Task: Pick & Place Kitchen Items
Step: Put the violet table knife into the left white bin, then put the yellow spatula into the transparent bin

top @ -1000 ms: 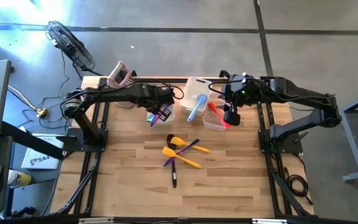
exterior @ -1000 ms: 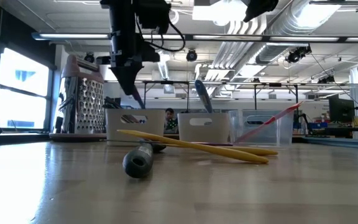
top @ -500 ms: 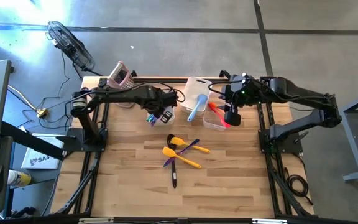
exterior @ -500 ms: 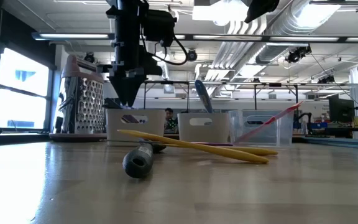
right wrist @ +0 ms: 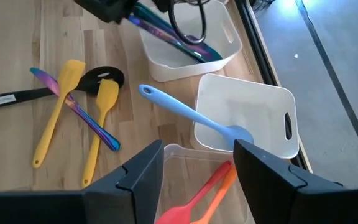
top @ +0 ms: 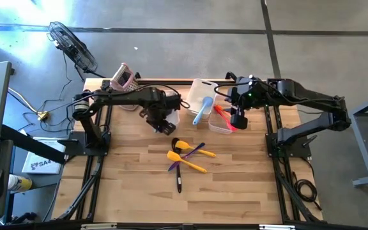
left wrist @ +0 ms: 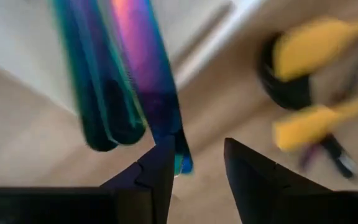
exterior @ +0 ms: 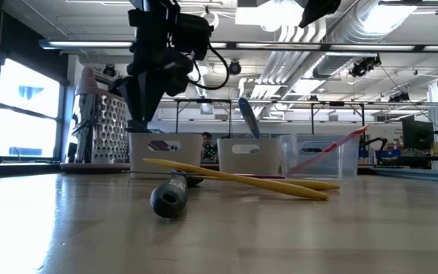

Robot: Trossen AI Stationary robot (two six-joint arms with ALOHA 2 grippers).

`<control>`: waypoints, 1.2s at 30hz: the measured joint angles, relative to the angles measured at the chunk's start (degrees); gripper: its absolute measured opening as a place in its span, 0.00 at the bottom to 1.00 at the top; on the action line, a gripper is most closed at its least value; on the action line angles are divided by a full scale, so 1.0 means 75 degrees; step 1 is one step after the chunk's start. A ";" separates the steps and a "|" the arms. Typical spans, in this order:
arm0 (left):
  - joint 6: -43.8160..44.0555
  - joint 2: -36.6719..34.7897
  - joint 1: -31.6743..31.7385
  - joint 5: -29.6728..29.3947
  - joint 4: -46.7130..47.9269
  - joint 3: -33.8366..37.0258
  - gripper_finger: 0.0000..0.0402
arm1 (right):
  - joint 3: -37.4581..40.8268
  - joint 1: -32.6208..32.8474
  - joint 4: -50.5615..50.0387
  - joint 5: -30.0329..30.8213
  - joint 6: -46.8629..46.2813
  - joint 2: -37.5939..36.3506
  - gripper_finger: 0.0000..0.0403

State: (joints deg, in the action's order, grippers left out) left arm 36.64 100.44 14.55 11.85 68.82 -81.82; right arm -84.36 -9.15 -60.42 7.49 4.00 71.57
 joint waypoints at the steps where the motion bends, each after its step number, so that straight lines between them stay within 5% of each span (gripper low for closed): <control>1: -0.0032 0.0000 -0.0001 0.0352 -0.0026 0.0000 0.33 | 0.0000 0.0000 0.0015 0.0002 0.0021 0.0000 0.47; 7: -0.0020 0.0000 -0.0012 0.0832 0.0136 0.0000 0.33 | 0.0000 0.0000 0.0032 -0.0026 0.0025 0.0000 0.47; 14: -0.0058 0.0000 0.0007 -0.0888 0.0578 -0.0551 0.33 | 0.0000 0.0003 0.0032 -0.0074 -0.0017 0.0000 0.47; 20: -0.0271 0.0000 -0.0169 -0.2011 0.1550 -0.1901 0.33 | 0.0000 0.0003 0.0032 -0.0281 -0.0118 0.0000 0.47; 28: -0.1886 0.0000 -0.1595 -0.1820 0.1698 -0.3916 0.33 | 0.0000 0.0003 -0.0410 -0.1088 -0.0159 0.0000 0.47; 36: -0.2896 0.0000 -0.3211 -0.1988 0.0614 -0.4085 0.33 | 0.0000 0.0035 -0.0752 -0.1785 -0.0399 0.0000 0.47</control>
State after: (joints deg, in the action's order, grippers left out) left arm 14.92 100.44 -9.53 -3.06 73.42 -112.46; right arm -84.36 -8.88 -66.06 -5.89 1.00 71.57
